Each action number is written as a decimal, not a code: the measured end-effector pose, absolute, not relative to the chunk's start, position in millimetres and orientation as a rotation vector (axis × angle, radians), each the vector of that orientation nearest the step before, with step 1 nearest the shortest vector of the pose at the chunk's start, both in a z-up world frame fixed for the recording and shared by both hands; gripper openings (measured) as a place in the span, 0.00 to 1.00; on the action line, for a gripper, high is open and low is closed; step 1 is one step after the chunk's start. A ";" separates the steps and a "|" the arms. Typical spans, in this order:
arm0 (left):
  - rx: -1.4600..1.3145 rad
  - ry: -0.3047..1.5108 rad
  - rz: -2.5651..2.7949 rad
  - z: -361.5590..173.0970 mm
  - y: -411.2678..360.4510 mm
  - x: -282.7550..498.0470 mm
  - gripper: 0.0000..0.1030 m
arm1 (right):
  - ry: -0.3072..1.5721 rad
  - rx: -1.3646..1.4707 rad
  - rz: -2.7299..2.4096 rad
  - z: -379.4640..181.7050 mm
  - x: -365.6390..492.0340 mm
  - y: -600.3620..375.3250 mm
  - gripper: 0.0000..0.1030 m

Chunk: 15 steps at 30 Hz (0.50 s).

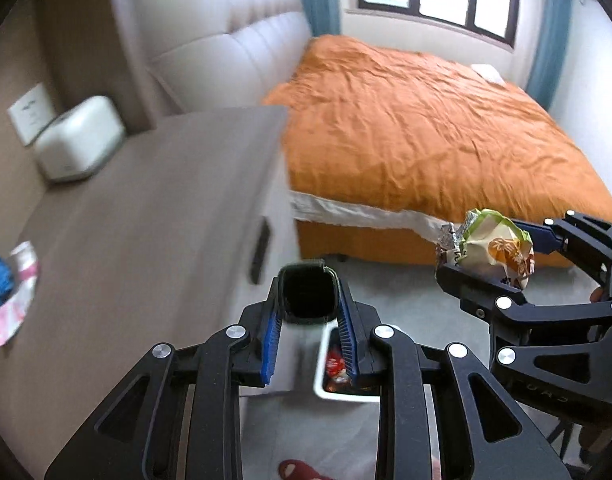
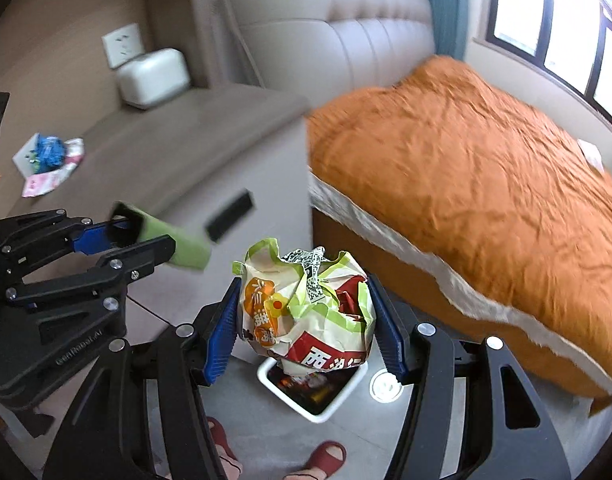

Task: Collect trash
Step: 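Carry the green tube and crumpled snack bag over the white bin and release both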

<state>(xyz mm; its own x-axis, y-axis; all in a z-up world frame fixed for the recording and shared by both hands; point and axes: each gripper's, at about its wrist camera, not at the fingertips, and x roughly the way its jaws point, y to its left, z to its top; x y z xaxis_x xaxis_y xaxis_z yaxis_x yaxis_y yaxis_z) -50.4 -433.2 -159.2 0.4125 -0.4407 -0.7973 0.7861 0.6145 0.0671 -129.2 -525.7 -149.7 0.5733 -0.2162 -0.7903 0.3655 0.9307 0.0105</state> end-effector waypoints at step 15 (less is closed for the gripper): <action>0.498 1.085 -0.898 -378.5 -504.8 -48.0 0.25 | 1.075 0.337 -0.384 -316.1 -139.2 -601.2 0.59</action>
<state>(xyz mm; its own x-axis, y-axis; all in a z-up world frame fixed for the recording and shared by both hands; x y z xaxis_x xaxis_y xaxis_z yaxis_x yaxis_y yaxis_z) -48.0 -504.8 -378.5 0.1795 -0.3756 -0.9092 0.8229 0.5638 -0.0705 -139.2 -601.2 -316.1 0.4217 -0.1389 -0.8960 0.4604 0.8841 0.0797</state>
